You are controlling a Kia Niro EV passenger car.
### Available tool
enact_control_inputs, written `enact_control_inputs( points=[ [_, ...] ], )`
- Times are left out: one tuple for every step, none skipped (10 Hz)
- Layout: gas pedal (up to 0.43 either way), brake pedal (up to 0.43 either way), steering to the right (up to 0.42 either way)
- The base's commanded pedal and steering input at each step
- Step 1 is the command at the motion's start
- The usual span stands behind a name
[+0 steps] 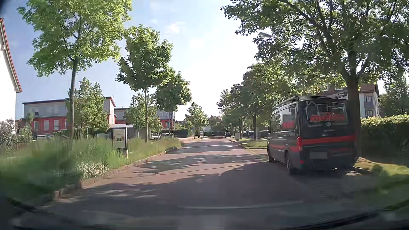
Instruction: Follow the waypoints while adhering to traffic rules and regulations
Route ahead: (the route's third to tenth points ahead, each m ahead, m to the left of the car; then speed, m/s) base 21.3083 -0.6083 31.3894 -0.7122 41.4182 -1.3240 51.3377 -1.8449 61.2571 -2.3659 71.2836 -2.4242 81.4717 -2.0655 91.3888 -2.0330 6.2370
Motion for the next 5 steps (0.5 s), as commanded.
enact_control_inputs(
  points=[
    [0.059,0.000,-0.008],
    [0.059,0.000,-0.006],
    [0.047,0.000,-0.006],
    [0.047,0.000,-0.004],
    [0.047,0.000,-0.001]
  ],
)
